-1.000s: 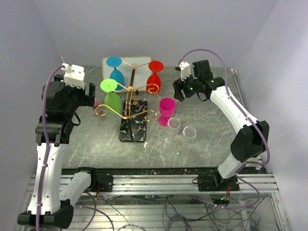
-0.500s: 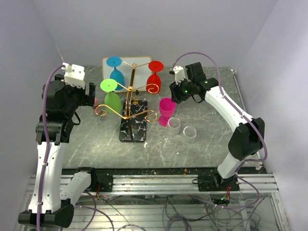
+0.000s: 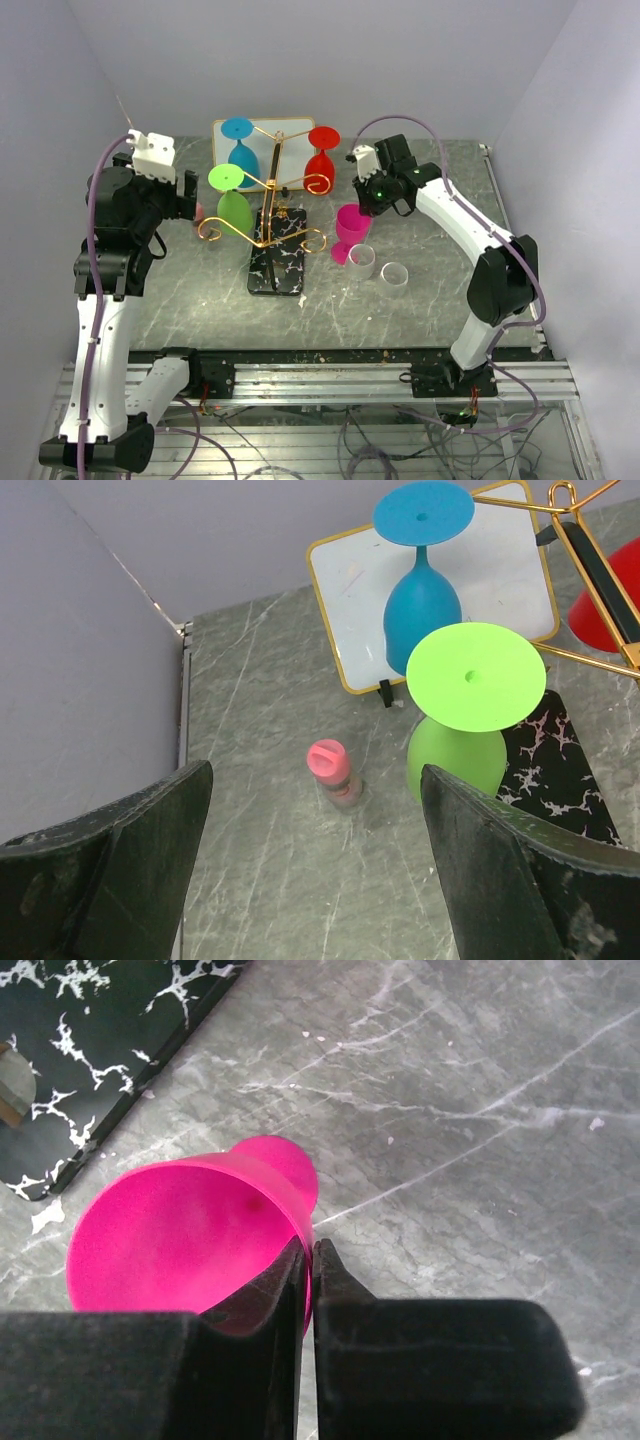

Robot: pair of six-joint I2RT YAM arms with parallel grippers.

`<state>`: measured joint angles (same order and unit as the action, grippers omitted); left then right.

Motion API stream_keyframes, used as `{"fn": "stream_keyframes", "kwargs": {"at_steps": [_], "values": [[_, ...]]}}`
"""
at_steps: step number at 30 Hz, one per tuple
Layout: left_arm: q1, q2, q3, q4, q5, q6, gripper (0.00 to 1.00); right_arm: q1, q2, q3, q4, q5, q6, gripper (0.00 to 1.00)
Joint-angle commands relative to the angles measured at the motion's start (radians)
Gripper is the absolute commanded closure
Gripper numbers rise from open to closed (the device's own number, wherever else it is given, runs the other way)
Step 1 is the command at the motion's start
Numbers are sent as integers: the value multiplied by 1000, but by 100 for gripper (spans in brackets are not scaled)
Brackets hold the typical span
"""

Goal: Place the wine glass upside down on the wine glass rack

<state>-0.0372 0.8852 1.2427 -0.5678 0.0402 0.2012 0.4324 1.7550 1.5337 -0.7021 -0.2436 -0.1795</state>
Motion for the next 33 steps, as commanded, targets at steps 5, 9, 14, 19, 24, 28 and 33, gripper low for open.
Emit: {"fn": "stream_keyframes", "kwargs": {"at_steps": [5, 9, 14, 19, 24, 28, 33], "values": [[18, 5, 36, 36, 35, -16, 5, -37, -89, 27, 0, 113, -26, 100], [18, 32, 79, -15, 117, -8, 1, -166, -147, 59, 3, 81, -44, 100], [18, 110, 197, -112, 279, -33, 1, -325, -237, 142, 9, 24, -43, 100], [16, 128, 221, -52, 367, -141, 1, -359, -332, 190, 67, 40, -35, 100], [9, 182, 263, -46, 459, -210, 1, -357, -413, 210, 172, -58, 17, 100], [-22, 237, 314, -36, 519, -262, 1, -349, -459, 222, 267, -181, 113, 100], [-143, 292, 374, 27, 495, -323, 1, -260, -493, 196, 373, -200, 141, 100]]}}
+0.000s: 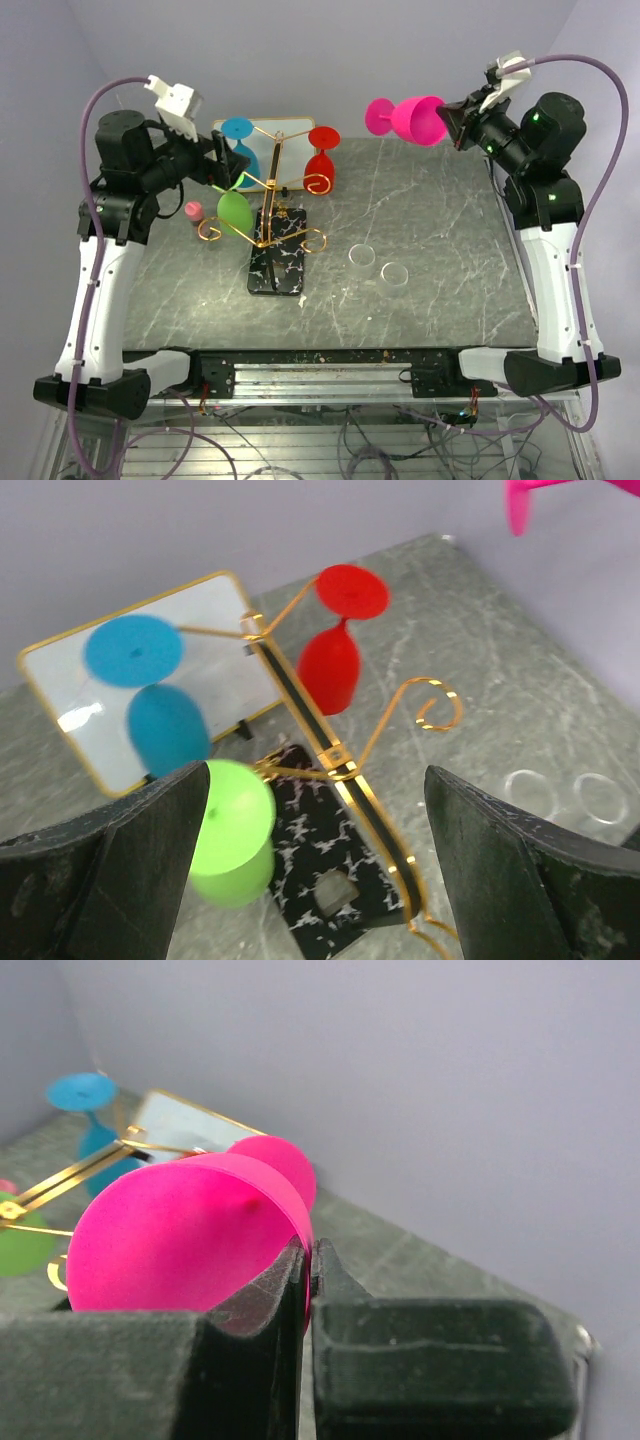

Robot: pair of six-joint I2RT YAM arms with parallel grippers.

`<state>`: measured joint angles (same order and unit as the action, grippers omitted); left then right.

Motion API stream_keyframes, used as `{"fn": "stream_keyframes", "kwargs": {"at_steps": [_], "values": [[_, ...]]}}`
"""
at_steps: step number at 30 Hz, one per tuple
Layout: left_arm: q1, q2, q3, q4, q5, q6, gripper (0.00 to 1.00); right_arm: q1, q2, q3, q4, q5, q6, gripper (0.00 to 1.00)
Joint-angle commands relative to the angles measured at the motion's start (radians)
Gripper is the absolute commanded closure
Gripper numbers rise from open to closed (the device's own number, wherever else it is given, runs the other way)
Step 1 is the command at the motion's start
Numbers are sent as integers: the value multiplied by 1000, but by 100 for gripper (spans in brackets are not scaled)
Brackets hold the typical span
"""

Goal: Place the wine glass upside down on the wine glass rack

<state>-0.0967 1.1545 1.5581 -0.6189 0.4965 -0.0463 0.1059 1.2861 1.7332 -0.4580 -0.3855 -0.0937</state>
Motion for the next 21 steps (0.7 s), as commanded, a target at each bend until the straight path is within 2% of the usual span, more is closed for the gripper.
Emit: {"fn": "stream_keyframes", "kwargs": {"at_steps": [1, 7, 13, 21], "values": [[-112, 35, 69, 92, 30, -86, 1, 89, -23, 4, 137, -52, 55, 100], [-207, 109, 88, 201, 59, -227, 0, 140, 11, 62, 141, -156, 98, 100], [-273, 165, 48, 325, 62, -351, 9, 161, 10, 22, 172, -236, 122, 100], [-303, 212, 10, 436, 125, -466, 20, 172, 0, -12, 174, -293, 124, 100]]}}
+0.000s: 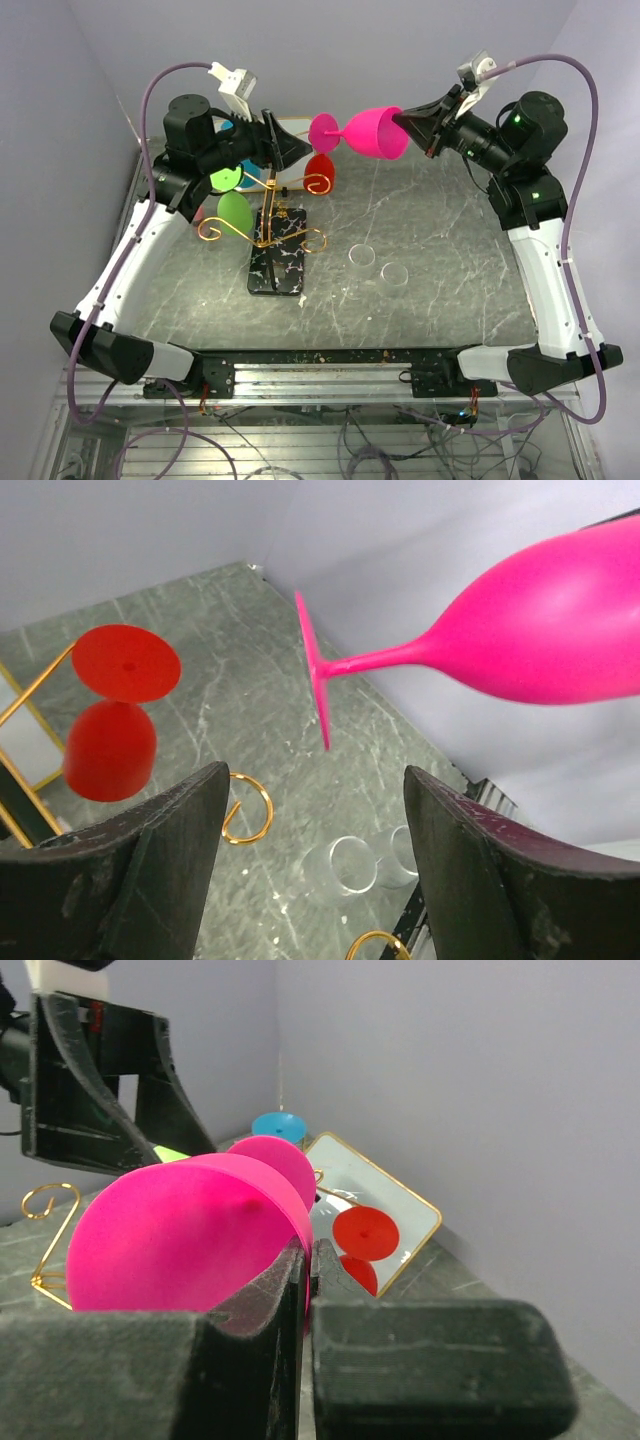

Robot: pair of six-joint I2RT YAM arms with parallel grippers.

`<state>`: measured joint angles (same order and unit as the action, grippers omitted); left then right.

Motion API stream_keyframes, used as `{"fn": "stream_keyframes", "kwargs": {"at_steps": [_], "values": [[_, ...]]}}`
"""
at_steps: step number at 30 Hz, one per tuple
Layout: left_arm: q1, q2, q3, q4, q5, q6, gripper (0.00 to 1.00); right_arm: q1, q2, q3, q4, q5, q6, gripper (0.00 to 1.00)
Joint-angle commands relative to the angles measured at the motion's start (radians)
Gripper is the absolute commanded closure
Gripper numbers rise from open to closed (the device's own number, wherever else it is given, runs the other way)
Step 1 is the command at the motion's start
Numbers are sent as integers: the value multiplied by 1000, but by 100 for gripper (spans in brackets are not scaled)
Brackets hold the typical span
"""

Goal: Place the wine glass upside down on the wine glass rack

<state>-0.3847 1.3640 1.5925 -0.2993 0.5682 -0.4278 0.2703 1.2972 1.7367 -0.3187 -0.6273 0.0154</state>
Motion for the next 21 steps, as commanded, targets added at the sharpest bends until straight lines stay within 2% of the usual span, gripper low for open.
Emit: {"fn": "stream_keyframes", "kwargs": {"at_steps": [1, 13, 21], "values": [[-18, 4, -34, 132, 50, -92, 21, 9, -13, -19, 37, -61, 17, 100], [-44, 49, -51, 176, 62, -111, 45, 9, -18, -54, 46, -89, 18, 100], [-52, 49, -53, 168, 57, -105, 74, 10, -19, -66, 51, -82, 11, 100]]}}
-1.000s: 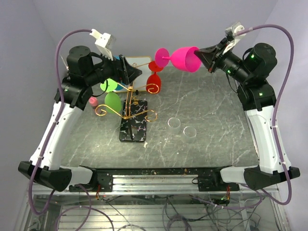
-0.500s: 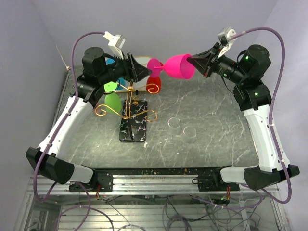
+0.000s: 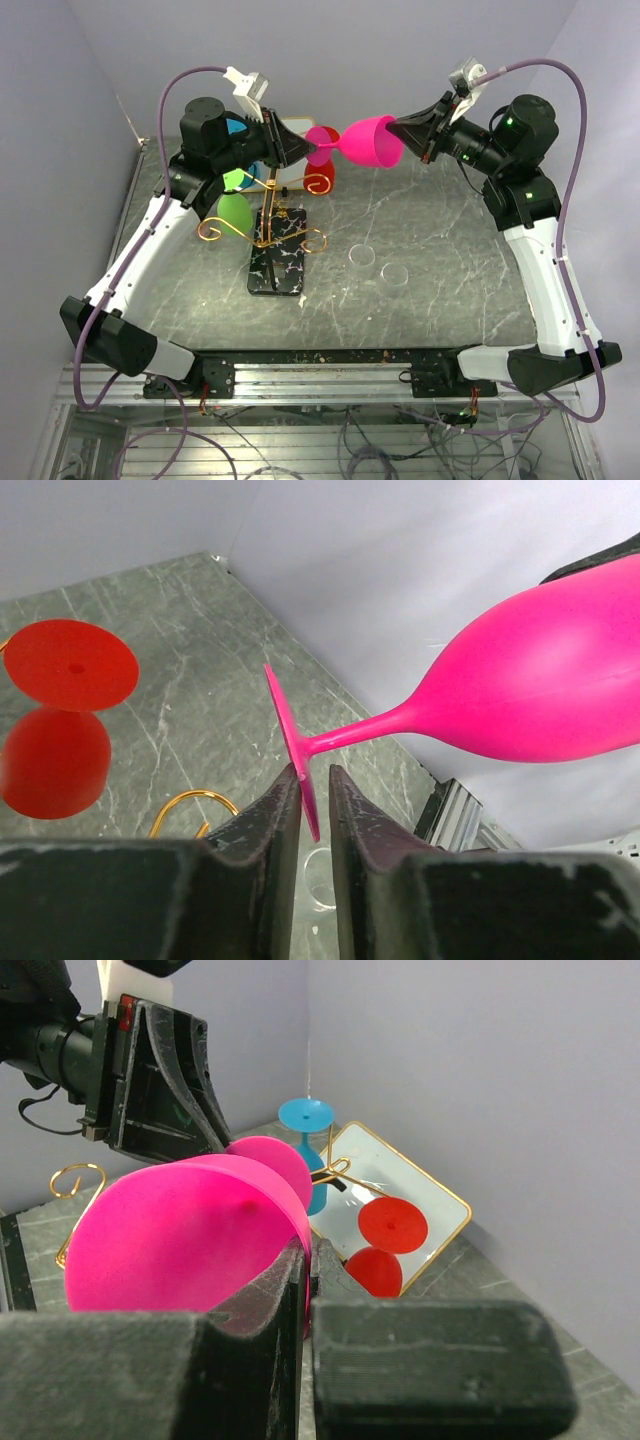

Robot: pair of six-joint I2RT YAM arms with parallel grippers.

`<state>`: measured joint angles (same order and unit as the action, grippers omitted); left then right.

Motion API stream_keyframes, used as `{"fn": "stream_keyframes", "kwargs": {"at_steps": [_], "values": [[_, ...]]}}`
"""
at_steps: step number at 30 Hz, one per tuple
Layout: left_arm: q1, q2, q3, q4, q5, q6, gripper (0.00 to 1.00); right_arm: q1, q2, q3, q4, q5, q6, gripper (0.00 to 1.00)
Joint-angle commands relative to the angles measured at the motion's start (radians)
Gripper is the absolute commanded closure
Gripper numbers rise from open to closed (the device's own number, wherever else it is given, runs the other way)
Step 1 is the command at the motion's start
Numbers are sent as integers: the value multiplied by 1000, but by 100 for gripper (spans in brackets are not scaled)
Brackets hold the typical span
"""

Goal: Place the wine glass upside down on the wine glass rack

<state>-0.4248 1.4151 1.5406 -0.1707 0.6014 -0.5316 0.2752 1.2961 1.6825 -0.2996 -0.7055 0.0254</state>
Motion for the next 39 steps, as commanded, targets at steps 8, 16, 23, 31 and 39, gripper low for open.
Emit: {"fn": "stream_keyframes", "kwargs": {"at_steps": [8, 16, 23, 31, 39], "values": [[-12, -11, 9, 20, 2, 23, 93, 5, -25, -31, 39, -10, 8, 100], [-11, -43, -22, 59, 15, 13, 93, 6, -35, -32, 14, 9, -16, 69], [4, -111, -60, 44, -53, 13, 93, 5, -57, -29, -38, 28, -65, 34], [60, -166, -68, -2, -129, 3, 93, -8, -104, -16, -111, 35, -121, 12], [90, -213, -28, -135, -288, 208, 93, -103, -169, -57, -154, 166, -155, 5]]}}
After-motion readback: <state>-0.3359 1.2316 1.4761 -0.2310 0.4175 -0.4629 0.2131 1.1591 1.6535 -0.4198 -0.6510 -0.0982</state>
